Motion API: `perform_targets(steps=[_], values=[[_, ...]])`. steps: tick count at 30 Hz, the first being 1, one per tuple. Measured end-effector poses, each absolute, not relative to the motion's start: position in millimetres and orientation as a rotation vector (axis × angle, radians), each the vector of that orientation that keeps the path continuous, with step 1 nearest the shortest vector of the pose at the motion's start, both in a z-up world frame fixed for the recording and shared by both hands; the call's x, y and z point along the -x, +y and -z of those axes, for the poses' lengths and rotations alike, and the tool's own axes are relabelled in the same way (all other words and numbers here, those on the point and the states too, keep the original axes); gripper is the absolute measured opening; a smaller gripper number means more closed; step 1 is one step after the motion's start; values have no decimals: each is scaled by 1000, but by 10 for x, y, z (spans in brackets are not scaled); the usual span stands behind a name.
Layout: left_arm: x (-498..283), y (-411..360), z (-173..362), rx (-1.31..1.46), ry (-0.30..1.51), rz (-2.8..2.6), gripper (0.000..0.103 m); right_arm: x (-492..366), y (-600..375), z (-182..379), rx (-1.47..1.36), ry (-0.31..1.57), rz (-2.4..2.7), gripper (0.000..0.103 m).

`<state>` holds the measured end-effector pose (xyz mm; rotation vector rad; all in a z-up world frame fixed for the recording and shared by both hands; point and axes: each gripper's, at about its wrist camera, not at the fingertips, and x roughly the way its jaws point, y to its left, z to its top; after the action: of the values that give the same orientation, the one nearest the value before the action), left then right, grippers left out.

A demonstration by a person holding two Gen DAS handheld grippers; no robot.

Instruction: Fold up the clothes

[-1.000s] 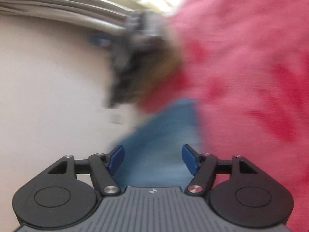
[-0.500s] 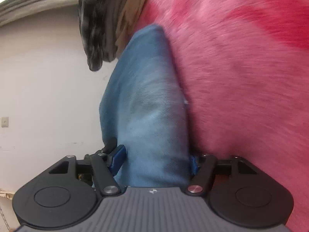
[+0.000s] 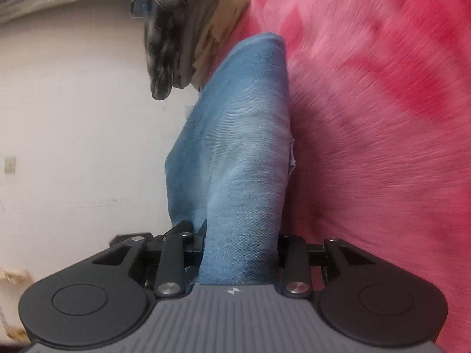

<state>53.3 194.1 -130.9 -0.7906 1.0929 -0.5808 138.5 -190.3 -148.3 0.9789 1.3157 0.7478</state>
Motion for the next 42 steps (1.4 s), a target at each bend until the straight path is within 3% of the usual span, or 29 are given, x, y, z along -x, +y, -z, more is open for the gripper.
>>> perform_targets(steps=[5,7,8,13,19,22,27,31,33,35,36,37,38,42], values=[[-523,1015,1394,739,1172,762,70,-1392,-2709,1261,-839,1290,-630,42],[-540,781,1399,699,1176,776,73,-1362,-2940,1319,-814,1310,-523,58],[-552,730,1386,684,1173,778,75,-1338,-3024,1378,-811,1334,-457,62],[-542,1008,1284,674,1186,734,74,-905,-3226,1164,-804,1191,-357,64],[-580,1406,1046,728,1079,639,74,-213,-2952,435,-408,860,-341,63],[-659,1306,1000,683,1068,625,72,40,-2482,277,-169,779,-495,63],[-771,970,1025,612,1084,630,55,432,-1686,123,224,658,-727,63],[-807,905,1005,615,1075,638,48,597,-1270,274,457,622,-767,65],[-831,867,994,597,1075,635,38,621,-1131,346,521,600,-768,65],[-855,840,991,588,1077,624,30,582,-990,478,597,593,-708,61],[-867,824,991,584,1078,617,22,549,-934,539,641,606,-680,48],[-879,813,972,577,1073,617,18,519,-909,565,653,626,-661,25],[-892,804,946,569,1066,621,15,486,-897,574,646,644,-645,17],[-1024,779,737,574,1004,674,11,400,-892,327,512,656,-565,14]])
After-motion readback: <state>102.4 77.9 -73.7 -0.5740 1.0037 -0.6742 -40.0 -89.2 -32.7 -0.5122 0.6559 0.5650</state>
